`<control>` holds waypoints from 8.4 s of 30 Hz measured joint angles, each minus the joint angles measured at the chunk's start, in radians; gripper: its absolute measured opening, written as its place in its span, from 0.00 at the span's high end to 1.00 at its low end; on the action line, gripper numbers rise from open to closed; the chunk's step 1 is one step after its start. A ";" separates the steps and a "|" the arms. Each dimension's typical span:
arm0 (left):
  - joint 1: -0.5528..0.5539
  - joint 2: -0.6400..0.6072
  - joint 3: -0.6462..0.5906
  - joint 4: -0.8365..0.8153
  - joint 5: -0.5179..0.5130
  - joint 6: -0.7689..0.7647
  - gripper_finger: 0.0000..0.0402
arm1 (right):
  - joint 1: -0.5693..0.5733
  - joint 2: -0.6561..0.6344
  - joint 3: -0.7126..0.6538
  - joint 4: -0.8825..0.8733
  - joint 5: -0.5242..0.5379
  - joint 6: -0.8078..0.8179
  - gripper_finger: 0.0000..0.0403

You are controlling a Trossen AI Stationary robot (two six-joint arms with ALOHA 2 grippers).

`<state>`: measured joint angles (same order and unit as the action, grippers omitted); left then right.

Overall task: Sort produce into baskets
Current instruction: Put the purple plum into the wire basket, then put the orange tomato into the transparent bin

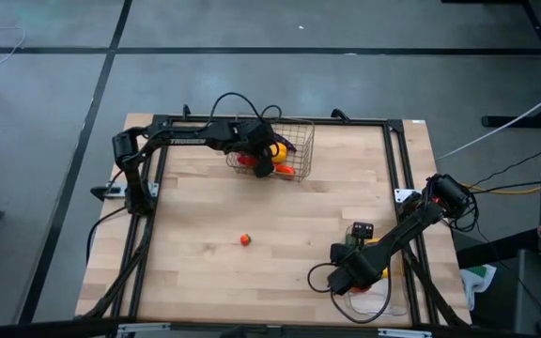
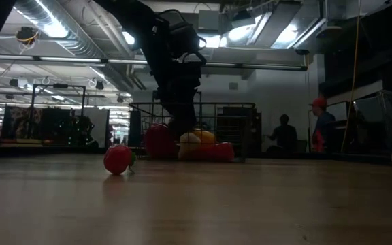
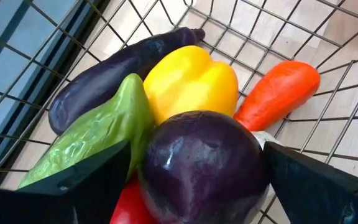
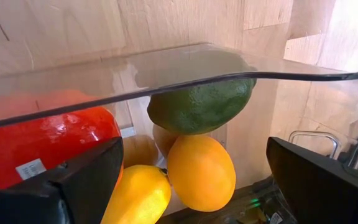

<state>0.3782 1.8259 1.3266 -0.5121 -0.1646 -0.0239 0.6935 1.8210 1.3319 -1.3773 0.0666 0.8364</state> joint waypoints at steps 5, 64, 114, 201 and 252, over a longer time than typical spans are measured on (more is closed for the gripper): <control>0.000 0.000 0.000 0.001 0.000 0.004 0.10 | 0.000 0.000 0.000 0.000 0.000 0.000 0.03; -0.625 -0.559 0.151 -0.614 -0.398 -0.386 0.10 | -0.381 0.056 0.193 0.928 0.265 -0.625 0.03; -0.959 -0.563 -0.411 -0.070 -0.591 -0.710 0.10 | -0.472 0.419 0.192 1.301 0.019 -0.710 0.34; -0.567 -1.693 -1.317 0.759 -0.151 0.055 0.10 | -0.262 0.158 0.620 0.042 -0.057 -0.526 0.61; -0.567 -1.820 -1.317 0.568 -0.165 0.002 0.10 | -0.065 -0.255 -0.220 0.216 -0.035 -0.190 0.61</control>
<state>-0.1890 0.0059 0.0093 0.0555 -0.3298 -0.0219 0.6281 1.5661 1.1123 -1.1609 0.0319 0.6464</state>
